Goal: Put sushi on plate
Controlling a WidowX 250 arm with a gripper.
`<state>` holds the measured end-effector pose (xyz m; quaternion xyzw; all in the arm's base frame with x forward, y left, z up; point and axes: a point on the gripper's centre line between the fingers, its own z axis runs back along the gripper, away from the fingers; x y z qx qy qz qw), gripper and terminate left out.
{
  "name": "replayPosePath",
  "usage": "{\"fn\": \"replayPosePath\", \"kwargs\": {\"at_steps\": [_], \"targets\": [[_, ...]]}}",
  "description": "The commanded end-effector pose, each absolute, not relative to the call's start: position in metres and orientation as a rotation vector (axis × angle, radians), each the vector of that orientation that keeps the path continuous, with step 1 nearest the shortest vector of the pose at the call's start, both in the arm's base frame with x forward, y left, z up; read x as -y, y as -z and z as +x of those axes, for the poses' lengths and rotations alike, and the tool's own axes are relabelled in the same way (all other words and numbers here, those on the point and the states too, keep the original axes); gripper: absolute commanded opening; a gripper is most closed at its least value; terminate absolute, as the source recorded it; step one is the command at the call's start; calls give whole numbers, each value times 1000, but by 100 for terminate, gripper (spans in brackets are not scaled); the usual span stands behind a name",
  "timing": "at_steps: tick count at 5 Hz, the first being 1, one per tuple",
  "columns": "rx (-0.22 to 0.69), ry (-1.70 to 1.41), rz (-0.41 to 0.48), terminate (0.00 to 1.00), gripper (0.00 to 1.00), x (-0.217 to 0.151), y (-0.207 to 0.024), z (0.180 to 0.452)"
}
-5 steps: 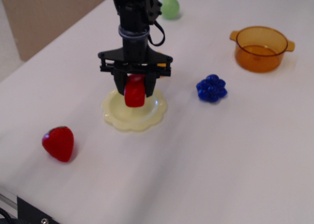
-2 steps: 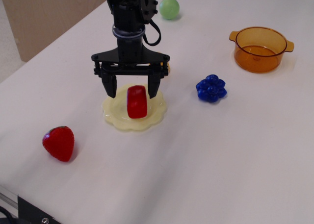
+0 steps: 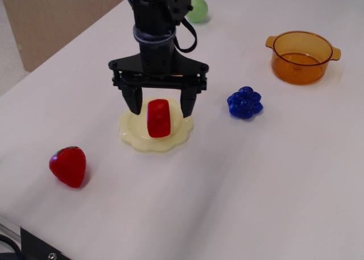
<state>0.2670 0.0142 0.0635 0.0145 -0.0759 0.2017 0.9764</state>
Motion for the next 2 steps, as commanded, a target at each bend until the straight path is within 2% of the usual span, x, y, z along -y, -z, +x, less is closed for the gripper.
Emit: {"fn": "replayPosePath", "kwargs": {"at_steps": [1, 2], "targets": [[226, -306, -15, 0, 100, -4, -83, 263], [226, -306, -15, 100, 100, -4, -83, 263]]}}
